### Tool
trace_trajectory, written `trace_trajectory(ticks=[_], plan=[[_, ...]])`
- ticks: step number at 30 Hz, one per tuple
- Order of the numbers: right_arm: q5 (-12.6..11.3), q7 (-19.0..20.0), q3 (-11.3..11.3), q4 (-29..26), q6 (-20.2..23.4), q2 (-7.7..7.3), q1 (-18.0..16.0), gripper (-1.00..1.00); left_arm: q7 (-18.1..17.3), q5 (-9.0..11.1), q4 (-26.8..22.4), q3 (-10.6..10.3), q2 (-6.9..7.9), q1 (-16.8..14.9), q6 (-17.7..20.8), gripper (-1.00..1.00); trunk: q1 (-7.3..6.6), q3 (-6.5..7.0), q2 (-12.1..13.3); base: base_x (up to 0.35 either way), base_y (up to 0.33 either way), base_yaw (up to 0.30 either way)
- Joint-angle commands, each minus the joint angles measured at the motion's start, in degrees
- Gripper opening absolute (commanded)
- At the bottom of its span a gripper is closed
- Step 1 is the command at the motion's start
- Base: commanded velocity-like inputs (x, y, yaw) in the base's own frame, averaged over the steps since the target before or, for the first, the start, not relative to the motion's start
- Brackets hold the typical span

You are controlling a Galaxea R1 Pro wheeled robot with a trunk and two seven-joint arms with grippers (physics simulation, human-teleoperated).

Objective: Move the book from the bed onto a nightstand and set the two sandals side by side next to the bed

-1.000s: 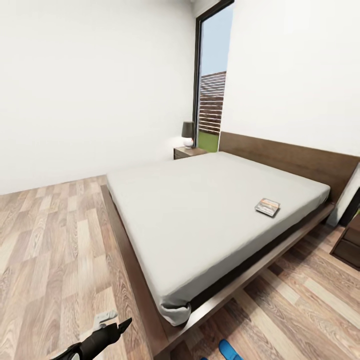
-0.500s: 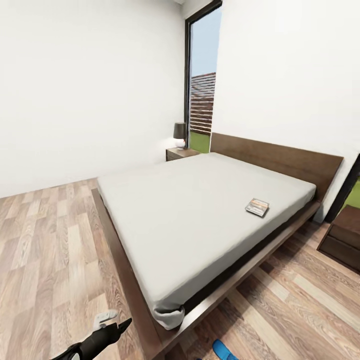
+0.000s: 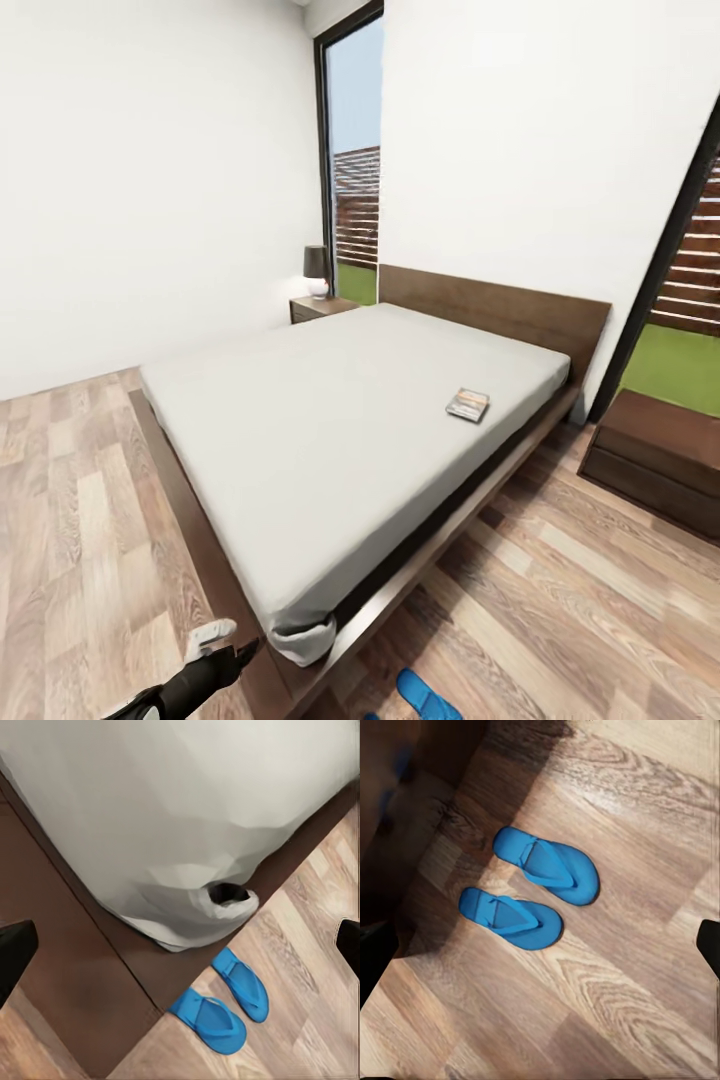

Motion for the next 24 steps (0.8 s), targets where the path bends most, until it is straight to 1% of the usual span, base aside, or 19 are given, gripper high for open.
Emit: trace_trajectory(ticks=[1,9,24], plan=[[0.2,0.3,-0.5,0.1,0.2,0.01,-0.1,1.0,-0.3,0.3,0.0,0.1,-0.01,0.0,0.2,1.0,-0.01,-0.05,0.0,0.0,-0.018,-0.283],[0.2,0.3,-0.5,0.1,0.2,0.01,0.0,1.0,-0.3,0.3,0.0,0.1,0.04,0.0,0.2,1.0,-0.01,-0.05,0.0,0.0,-0.126,-0.283],[0.2,0.3,-0.5,0.1,0.2,0.01,-0.1,1.0,-0.2,0.3,0.0,0.1,-0.01,0.0,0.2,1.0,-0.01,-0.05,0.0,0.0,-0.027,-0.283]])
